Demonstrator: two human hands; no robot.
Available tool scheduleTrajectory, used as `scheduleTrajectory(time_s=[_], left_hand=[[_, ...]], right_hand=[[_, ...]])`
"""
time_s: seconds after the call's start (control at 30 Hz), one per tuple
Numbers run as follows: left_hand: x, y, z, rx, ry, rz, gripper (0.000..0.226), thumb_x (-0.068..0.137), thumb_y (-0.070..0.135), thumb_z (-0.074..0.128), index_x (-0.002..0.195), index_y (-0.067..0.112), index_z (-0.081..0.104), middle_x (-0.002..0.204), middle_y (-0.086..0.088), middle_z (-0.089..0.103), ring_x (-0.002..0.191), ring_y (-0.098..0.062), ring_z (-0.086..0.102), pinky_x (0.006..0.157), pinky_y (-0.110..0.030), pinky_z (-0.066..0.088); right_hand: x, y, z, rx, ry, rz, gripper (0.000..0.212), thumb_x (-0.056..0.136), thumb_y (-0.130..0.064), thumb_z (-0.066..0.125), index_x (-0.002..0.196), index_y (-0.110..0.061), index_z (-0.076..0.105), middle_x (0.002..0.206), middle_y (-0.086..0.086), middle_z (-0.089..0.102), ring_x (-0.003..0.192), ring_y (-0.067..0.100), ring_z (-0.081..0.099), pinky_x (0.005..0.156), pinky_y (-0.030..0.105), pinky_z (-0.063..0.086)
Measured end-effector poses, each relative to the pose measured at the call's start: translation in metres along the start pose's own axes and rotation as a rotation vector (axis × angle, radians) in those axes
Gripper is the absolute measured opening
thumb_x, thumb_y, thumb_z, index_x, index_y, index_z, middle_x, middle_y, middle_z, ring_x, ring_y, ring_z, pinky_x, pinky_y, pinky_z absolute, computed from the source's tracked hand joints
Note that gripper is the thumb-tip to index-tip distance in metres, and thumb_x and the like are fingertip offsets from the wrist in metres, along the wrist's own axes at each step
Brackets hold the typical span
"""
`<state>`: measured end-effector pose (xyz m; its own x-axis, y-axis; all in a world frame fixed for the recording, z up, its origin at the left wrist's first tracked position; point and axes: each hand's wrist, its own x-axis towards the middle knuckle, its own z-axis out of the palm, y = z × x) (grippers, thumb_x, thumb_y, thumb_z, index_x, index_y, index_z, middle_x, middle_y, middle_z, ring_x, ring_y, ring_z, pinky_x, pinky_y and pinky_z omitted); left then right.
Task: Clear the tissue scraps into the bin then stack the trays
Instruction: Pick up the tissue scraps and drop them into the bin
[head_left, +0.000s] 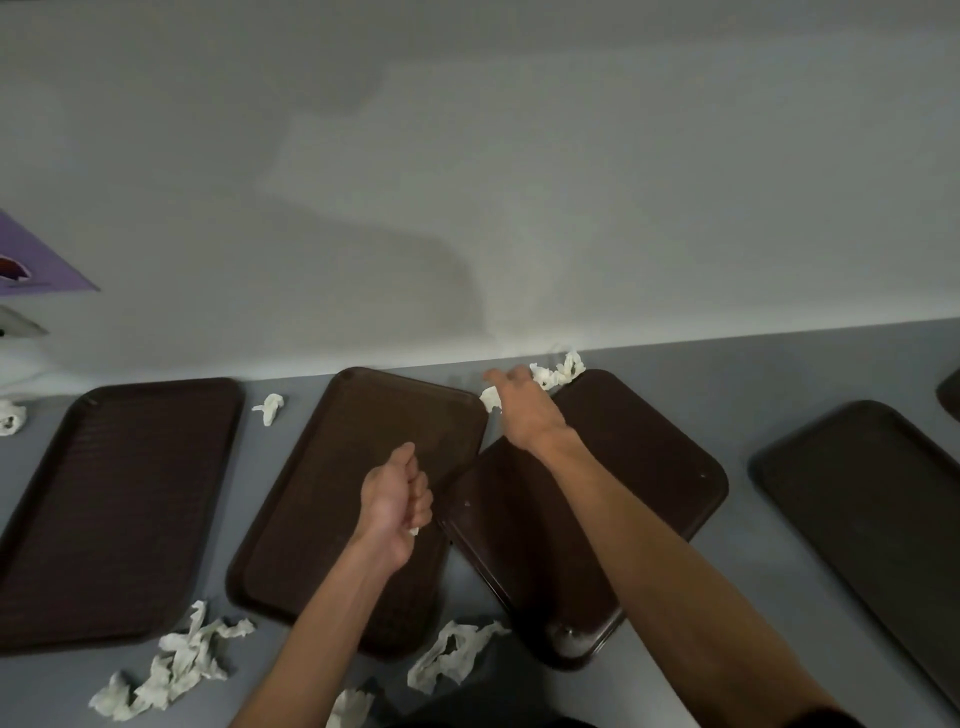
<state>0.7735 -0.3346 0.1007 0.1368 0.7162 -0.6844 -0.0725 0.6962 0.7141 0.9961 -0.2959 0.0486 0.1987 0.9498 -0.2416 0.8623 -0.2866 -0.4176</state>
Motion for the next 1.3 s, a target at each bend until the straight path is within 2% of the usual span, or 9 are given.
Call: scheduleTrajectory(time_s=[0.13,0.27,0.4,0.6,0.7,0.77,0.9,1.1,1.3], left_hand=[[-0.002,0.002,-0.009,0.043,-0.016,0.028,0.047,0.109,0.035,0.048,0.063,0.025,0.044,0.057,0.002,0.031,0.046,-0.014,0.023,0.039,-0.027,0.017],[-0.001,0.006,-0.018,0.102,-0.048,0.054,0.042,0.109,0.034,0.047,0.068,0.023,0.048,0.059,0.001,0.032,0.047,-0.013,0.024,0.042,-0.028,0.018],[0.009,0.008,-0.026,0.142,-0.043,0.06,0.031,0.108,0.031,0.049,0.079,0.019,0.051,0.061,0.001,0.034,0.049,-0.013,0.025,0.044,-0.028,0.02],[0.014,0.008,-0.019,0.084,-0.069,0.055,0.024,0.106,0.026,0.053,0.085,0.014,0.053,0.062,0.003,0.034,0.05,-0.011,0.025,0.043,-0.025,0.02],[0.006,0.007,-0.011,0.089,-0.107,0.075,0.024,0.106,0.024,0.053,0.084,0.014,0.052,0.064,0.002,0.034,0.053,-0.011,0.025,0.046,-0.026,0.02],[0.001,0.003,-0.004,0.08,-0.133,0.078,0.023,0.105,0.023,0.054,0.084,0.014,0.052,0.064,0.003,0.034,0.053,-0.011,0.026,0.047,-0.026,0.02],[-0.014,-0.011,0.017,0.071,-0.166,0.069,0.02,0.104,0.02,0.056,0.084,0.016,0.052,0.064,0.003,0.036,0.054,-0.011,0.03,0.052,-0.029,0.022],[-0.055,-0.048,0.072,0.062,-0.23,0.073,0.013,0.093,0.001,0.049,0.098,0.011,0.055,0.071,-0.003,0.043,0.057,-0.015,0.042,0.054,-0.03,0.035],[-0.117,-0.108,0.155,0.224,-0.342,0.087,0.047,0.084,-0.019,0.035,0.116,-0.003,0.065,0.084,-0.011,0.048,0.079,-0.02,0.051,0.088,-0.041,0.054]], right_hand=[[0.034,0.01,0.015,-0.153,-0.083,-0.038,0.08,0.089,0.019,0.056,0.157,-0.022,0.043,0.147,0.017,0.043,0.131,0.037,0.056,0.108,0.044,0.053],[0.041,0.019,0.037,-0.187,-0.017,-0.054,0.04,0.103,0.001,0.053,0.141,-0.009,0.058,0.142,0.014,0.057,0.132,0.027,0.053,0.111,0.031,0.043],[0.04,0.021,0.054,-0.031,0.035,0.096,0.026,0.099,0.003,0.061,0.124,-0.001,0.069,0.129,0.016,0.062,0.117,0.028,0.065,0.102,0.031,0.05],[0.028,0.028,0.039,0.338,0.065,0.271,0.021,0.104,-0.018,0.065,0.116,-0.005,0.078,0.115,0.012,0.075,0.108,0.025,0.068,0.096,0.035,0.054],[-0.001,0.024,0.019,0.658,0.098,0.355,0.024,0.107,-0.021,0.06,0.126,-0.009,0.07,0.116,0.009,0.075,0.091,0.008,0.071,0.073,0.02,0.049],[-0.026,0.024,0.012,0.806,0.083,0.348,0.02,0.109,-0.021,0.056,0.127,-0.015,0.065,0.119,0.005,0.072,0.091,0.007,0.075,0.072,0.018,0.05],[-0.09,0.029,0.001,0.834,0.145,0.237,0.01,0.11,-0.025,0.053,0.117,-0.03,0.059,0.104,-0.003,0.073,0.093,0.014,0.073,0.088,0.04,0.06],[-0.203,0.057,-0.022,0.784,0.287,0.143,0.028,0.111,-0.021,0.051,0.107,-0.041,0.069,0.109,-0.019,0.072,0.099,0.001,0.066,0.081,0.017,0.047],[-0.305,0.134,-0.033,0.871,0.449,0.251,0.032,0.109,-0.017,0.054,0.096,-0.039,0.074,0.104,-0.016,0.075,0.095,0.013,0.07,0.09,0.045,0.058]])
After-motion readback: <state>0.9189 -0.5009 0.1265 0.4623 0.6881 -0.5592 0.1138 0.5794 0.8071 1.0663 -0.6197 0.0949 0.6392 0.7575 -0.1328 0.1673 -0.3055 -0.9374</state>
